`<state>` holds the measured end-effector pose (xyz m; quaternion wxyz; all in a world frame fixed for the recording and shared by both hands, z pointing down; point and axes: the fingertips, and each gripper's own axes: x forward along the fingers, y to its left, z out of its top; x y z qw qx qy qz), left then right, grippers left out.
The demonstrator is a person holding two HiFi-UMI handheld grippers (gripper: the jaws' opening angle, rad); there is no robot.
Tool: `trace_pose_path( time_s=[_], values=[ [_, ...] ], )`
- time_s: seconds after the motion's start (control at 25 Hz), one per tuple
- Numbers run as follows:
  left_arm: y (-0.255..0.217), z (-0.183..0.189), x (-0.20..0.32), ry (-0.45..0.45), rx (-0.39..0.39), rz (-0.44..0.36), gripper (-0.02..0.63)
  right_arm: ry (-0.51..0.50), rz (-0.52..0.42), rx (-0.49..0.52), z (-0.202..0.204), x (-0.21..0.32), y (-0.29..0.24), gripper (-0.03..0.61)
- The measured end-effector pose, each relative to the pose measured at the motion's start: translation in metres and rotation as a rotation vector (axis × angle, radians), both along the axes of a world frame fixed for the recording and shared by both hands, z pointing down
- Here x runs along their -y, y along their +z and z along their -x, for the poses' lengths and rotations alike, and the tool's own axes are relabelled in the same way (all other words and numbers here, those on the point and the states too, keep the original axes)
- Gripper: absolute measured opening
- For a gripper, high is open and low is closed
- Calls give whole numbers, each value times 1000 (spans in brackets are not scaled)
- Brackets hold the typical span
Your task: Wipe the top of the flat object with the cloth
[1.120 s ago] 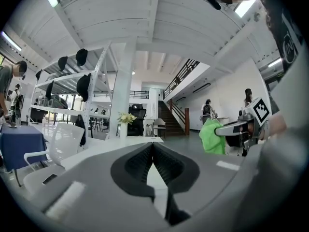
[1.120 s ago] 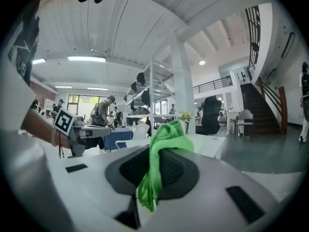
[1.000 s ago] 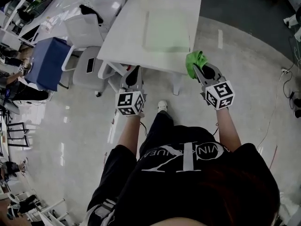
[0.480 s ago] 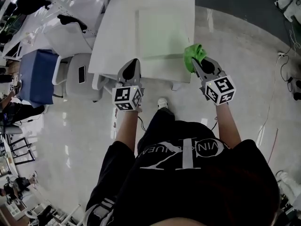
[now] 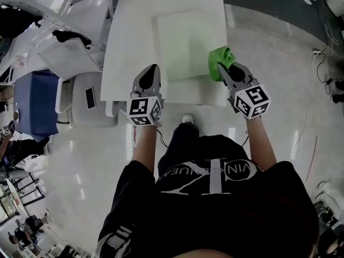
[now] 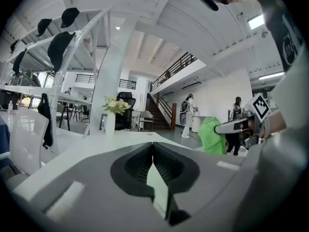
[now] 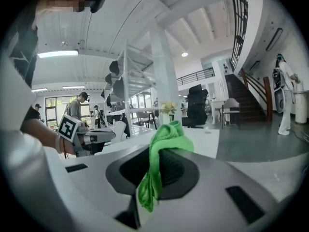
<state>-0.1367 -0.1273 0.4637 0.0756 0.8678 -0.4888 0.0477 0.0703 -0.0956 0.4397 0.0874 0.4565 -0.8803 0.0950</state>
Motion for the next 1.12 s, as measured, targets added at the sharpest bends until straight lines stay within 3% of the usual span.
trace_pose_path(
  time_s=[0.28, 0.44, 0.72, 0.96, 1.12],
  values=[
    [23, -6, 25, 38, -80, 53, 15, -46, 11, -42, 23, 33, -2, 41],
    [38, -12, 35, 43, -78, 83, 24, -85, 11, -21, 33, 63, 2, 41],
    [56, -13, 62, -2, -105, 193, 178, -219, 18, -4, 70, 124, 1, 41],
    [82, -17, 74, -19, -129, 311, 192, -305, 45, -9, 99, 175, 9, 41],
    [94, -26, 73, -11, -95, 318, 192, -344, 68, -23, 122, 201, 15, 41]
  ],
)
